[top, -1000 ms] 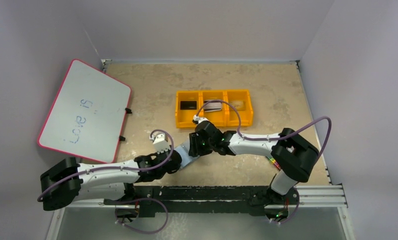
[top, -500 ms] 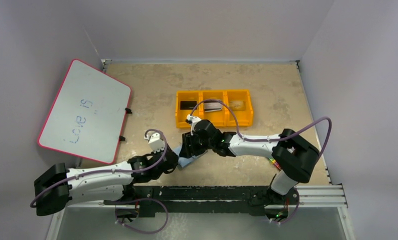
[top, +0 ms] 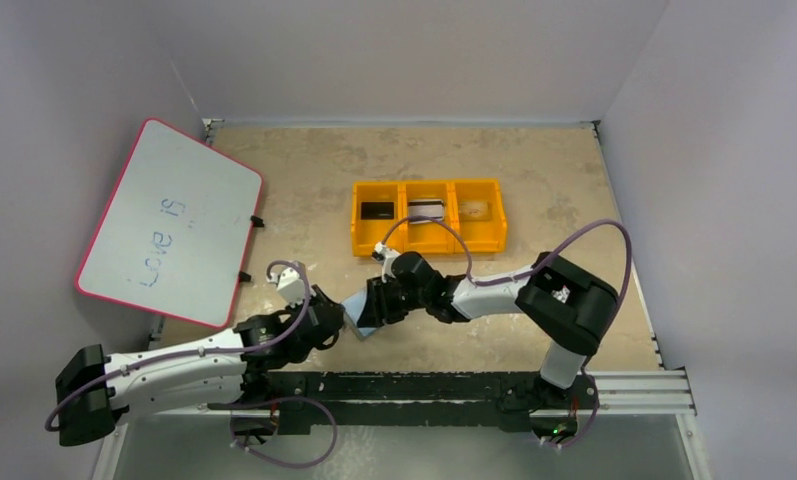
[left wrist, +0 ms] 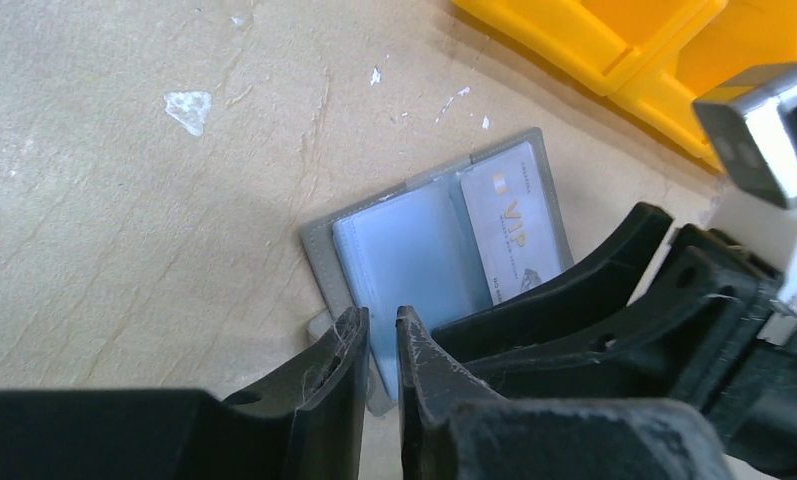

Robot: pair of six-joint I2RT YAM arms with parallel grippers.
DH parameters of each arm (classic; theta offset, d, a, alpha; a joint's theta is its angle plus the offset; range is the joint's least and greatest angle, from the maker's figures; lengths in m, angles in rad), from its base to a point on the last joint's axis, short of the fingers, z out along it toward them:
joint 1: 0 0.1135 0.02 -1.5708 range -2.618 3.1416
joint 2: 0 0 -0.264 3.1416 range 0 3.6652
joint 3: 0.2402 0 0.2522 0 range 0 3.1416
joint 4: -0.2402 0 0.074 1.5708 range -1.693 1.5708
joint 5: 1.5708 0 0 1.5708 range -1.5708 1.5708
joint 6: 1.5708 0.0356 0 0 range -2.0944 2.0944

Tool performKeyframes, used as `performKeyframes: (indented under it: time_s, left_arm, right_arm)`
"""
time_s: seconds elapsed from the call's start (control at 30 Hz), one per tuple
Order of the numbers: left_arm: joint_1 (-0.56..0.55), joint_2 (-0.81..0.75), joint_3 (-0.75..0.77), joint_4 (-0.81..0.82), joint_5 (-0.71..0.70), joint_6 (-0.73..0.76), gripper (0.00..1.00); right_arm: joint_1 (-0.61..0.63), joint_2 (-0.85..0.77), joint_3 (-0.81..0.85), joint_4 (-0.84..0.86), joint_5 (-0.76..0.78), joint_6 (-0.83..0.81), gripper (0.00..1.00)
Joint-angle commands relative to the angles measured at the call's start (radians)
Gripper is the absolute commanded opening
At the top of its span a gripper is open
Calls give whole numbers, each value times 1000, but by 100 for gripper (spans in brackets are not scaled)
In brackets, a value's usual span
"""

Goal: Take the credit cards out of the card holder

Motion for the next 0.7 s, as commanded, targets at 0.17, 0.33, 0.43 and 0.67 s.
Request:
performKeyframes:
  time_s: [0.17,0.33,0.43,0.67]
  left_arm:
    - [-7,-17,61,54,-16,60,17]
    - [-7,41,103,131,-12,98,18]
    - [-5,88,113,205,-1,104,20]
    - [3,235,89,341,26,34,20]
  right_arm:
    - [-6,16,-51,109,58,124,17]
    - [-6,-24,-131,182,100,193,8]
    - [-6,-30,-156,204,117,215,5]
    - [-6,-37,-217,289,149,273,1]
